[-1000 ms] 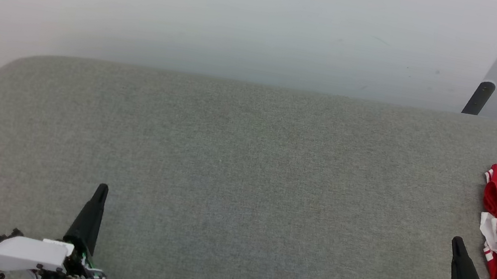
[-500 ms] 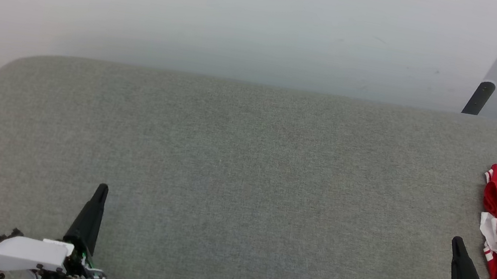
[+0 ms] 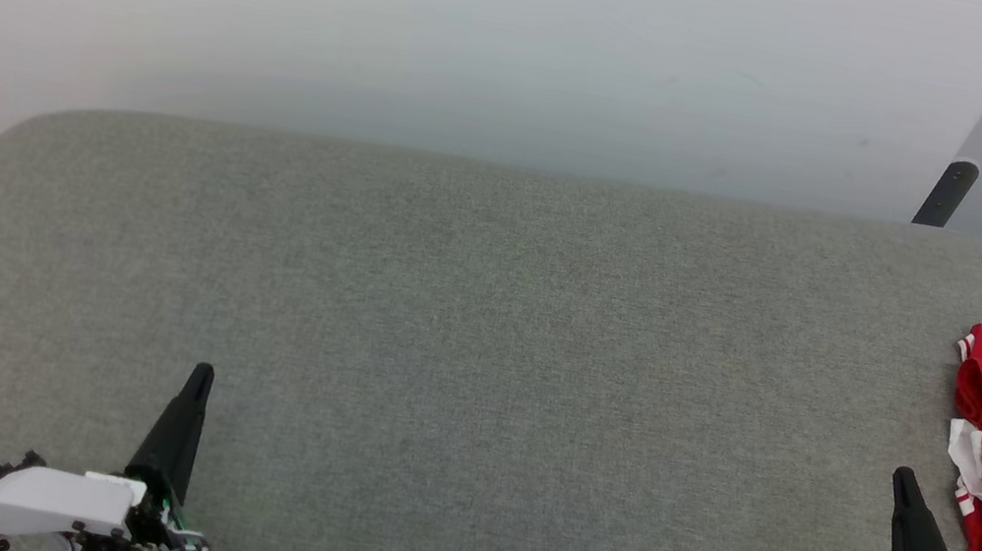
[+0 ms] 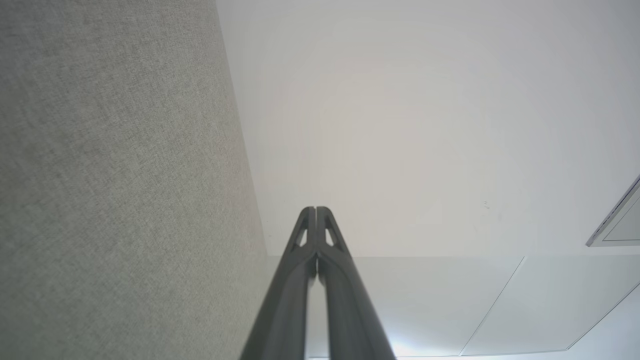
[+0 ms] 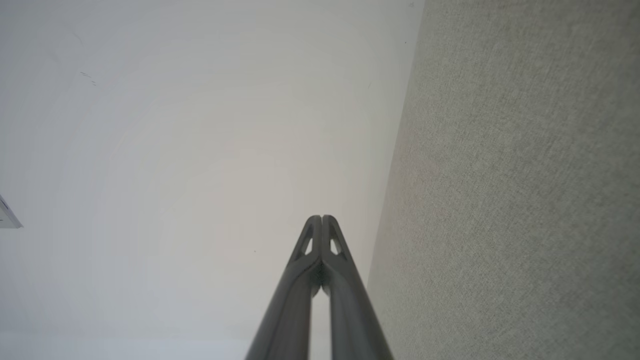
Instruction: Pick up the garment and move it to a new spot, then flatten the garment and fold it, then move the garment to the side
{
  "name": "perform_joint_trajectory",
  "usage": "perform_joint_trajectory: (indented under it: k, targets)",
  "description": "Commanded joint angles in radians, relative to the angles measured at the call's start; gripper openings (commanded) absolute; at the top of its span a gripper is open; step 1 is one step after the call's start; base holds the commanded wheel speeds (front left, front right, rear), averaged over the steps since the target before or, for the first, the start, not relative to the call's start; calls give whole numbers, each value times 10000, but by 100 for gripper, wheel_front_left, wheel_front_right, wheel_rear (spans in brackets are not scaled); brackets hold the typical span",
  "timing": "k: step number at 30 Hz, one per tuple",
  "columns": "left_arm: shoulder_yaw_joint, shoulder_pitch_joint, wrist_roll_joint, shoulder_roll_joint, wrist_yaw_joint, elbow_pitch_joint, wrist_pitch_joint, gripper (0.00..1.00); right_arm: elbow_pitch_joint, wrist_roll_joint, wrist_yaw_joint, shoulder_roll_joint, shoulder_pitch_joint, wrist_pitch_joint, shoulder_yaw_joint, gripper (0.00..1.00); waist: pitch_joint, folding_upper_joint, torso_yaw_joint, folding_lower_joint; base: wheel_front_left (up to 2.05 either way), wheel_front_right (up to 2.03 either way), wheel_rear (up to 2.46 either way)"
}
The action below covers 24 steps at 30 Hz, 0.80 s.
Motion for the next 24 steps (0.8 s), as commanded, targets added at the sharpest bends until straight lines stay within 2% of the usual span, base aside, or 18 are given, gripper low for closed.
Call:
perform_joint_trajectory:
  k: [1, 24]
  targets:
    - [15, -81, -38, 1, 0, 9, 22, 0, -3, 45, 0, 20, -29, 8, 6, 0, 0, 0, 0, 0, 0, 0, 0]
    - [15, -81, -38, 2, 0, 9, 21, 0, -3, 46, 0, 20, -29, 7, 7, 0, 0, 0, 0, 0, 0, 0, 0]
